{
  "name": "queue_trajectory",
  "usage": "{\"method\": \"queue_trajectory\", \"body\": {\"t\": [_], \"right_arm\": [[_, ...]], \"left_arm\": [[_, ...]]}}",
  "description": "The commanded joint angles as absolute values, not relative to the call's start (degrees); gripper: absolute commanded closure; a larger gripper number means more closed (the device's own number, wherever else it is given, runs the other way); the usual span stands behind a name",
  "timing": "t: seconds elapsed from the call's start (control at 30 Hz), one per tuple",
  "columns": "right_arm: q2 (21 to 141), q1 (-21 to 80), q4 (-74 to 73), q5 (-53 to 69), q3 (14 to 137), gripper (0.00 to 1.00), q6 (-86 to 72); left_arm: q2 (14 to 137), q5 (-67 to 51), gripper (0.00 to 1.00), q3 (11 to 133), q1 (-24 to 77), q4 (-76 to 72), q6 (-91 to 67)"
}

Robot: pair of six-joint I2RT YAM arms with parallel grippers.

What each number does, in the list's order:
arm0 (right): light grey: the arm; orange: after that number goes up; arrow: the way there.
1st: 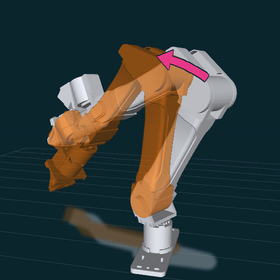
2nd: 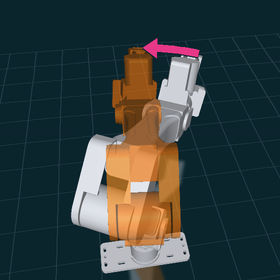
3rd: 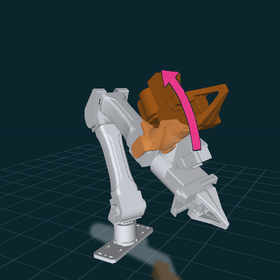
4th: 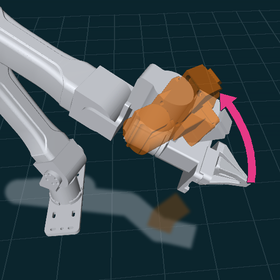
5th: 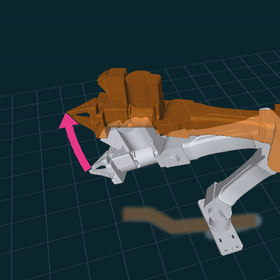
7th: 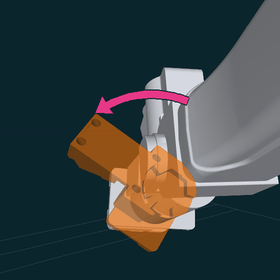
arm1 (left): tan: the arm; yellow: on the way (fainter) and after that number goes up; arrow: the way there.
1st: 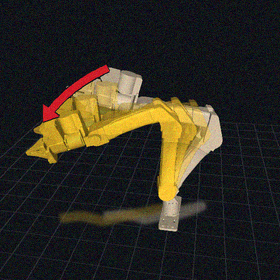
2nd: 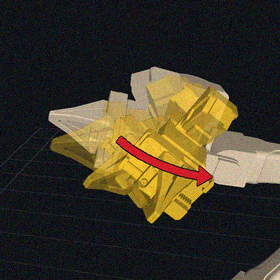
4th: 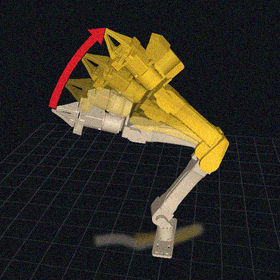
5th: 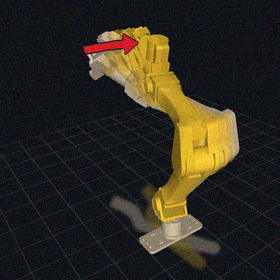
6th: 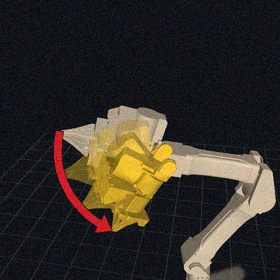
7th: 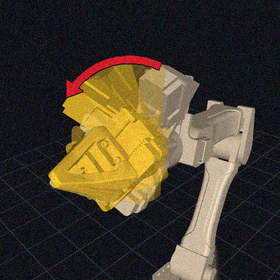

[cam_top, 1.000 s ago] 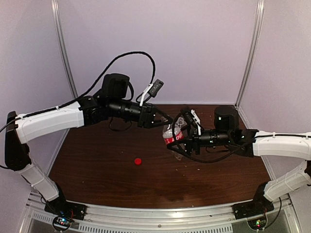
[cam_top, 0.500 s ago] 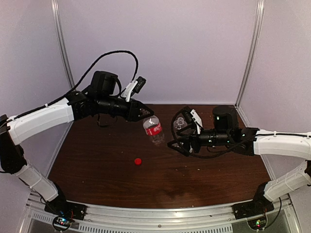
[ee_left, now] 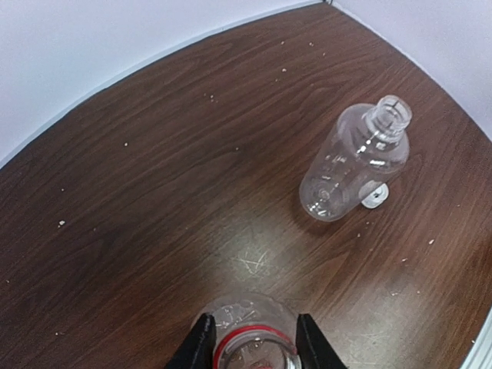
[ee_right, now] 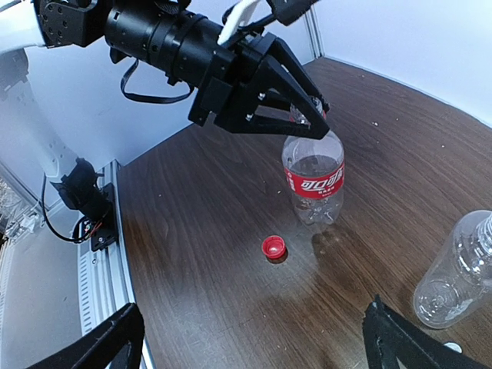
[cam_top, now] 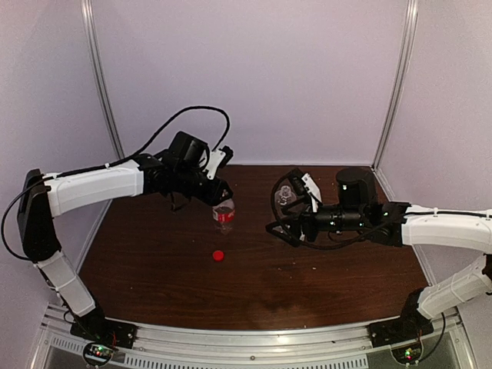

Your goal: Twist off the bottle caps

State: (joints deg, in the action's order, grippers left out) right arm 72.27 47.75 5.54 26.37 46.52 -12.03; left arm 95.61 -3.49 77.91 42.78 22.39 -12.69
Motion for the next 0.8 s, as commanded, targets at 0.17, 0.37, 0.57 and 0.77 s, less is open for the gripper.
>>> {"method": "queue_trajectory", "body": {"t": [0.17,0.37,0.57,0.77], "right_arm": [[70.31,47.57,4.39,23.66,47.46,0.0,-12.44],[70.88,47.61,4.72,23.75,47.29,0.0,-12.91],[71.12,47.62,4.96,23.73,47.29,0.0,-13.0],[71.76,47.59,5.31,23.87,47.18,0.0,-13.35]], "left_arm": [[99.44,1.5,1.0,74.46,42.45,14.46,-10.97],[100.15,0.84,1.0,72.67,42.41,13.02,-12.03],[100.2,1.27,0.89,71.58,42.41,12.97,-12.32],[99.83,1.87,0.63,71.02,42.45,13.37,-12.86]]}}
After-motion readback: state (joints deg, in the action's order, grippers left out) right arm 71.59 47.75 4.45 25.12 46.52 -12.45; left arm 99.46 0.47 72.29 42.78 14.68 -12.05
